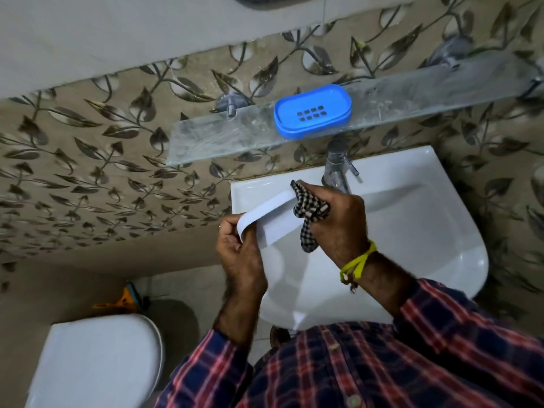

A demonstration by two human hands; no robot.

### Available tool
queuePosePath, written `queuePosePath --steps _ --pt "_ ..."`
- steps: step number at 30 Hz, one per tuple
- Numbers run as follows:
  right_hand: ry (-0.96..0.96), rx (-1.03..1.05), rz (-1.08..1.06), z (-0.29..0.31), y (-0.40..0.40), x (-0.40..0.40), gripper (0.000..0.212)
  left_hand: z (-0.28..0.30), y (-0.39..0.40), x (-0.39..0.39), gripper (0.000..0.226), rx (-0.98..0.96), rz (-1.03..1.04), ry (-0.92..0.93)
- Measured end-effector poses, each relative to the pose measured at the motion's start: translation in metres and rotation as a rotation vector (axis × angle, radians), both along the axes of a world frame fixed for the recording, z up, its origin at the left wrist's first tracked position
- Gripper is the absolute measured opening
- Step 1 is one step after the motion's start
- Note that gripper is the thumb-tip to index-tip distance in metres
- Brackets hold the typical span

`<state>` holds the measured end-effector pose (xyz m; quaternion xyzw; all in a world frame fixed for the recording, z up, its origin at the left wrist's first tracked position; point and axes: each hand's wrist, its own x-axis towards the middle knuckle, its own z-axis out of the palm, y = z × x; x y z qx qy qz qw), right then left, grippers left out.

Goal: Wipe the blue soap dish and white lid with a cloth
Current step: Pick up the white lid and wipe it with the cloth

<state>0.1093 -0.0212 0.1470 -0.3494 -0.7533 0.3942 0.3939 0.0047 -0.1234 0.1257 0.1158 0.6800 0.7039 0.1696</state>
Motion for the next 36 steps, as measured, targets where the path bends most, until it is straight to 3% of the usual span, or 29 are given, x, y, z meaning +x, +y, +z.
queuePosePath --steps 3,6,8,12,16,20,25,29,30,32,33,35,36 --pt "0.0 0.221 -0.088 -0.001 0.009 -0.002 0.051 0.0 0.008 0.004 0.017 -0.123 -0.174 -0.205" --pt "-0.066 0.41 -0.175 -0.007 0.015 0.006 0.05 0.009 0.008 0.008 0.074 -0.08 -0.383 -0.591" --pt "-0.075 0.496 -0.149 -0.011 0.012 0.008 0.052 0.021 0.013 0.01 0.09 0.062 -0.411 -0.754" --pt "-0.047 0.621 -0.001 -0.012 0.0 0.011 0.041 0.027 0.027 0.003 0.072 0.215 -0.277 -0.884" --pt "-0.096 0.788 0.214 -0.012 -0.009 0.028 0.044 0.02 0.026 -0.009 0.062 0.317 -0.318 -1.032" --pt "-0.21 0.67 0.375 -0.018 0.012 0.047 0.044 0.01 0.02 -0.015 0.057 0.36 -0.293 -1.046" --pt "0.017 0.086 0.104 0.001 0.035 0.028 0.056 0.003 0.016 -0.01 0.052 0.277 -0.403 -0.946" --pt "-0.011 0.173 0.221 0.017 0.027 0.009 0.037 0.001 0.023 0.003 0.083 0.167 -0.525 -0.84" --pt "-0.053 0.229 0.265 0.017 0.021 0.004 0.035 -0.002 0.023 0.008 0.091 0.152 -0.533 -0.715" --pt "-0.152 0.341 0.301 0.012 0.01 -0.005 0.038 -0.009 0.021 0.008 0.081 0.312 -0.534 -0.825" --pt "-0.173 0.374 0.3 0.009 0.006 -0.007 0.04 -0.008 0.022 0.007 0.075 0.313 -0.5 -0.889" --pt "-0.167 0.45 0.314 0.002 0.002 -0.001 0.042 -0.007 0.026 0.006 0.058 0.108 -0.301 -0.683" --pt "-0.174 0.502 0.329 -0.002 0.0 0.005 0.04 -0.004 0.026 0.005 0.052 0.178 -0.333 -0.773"
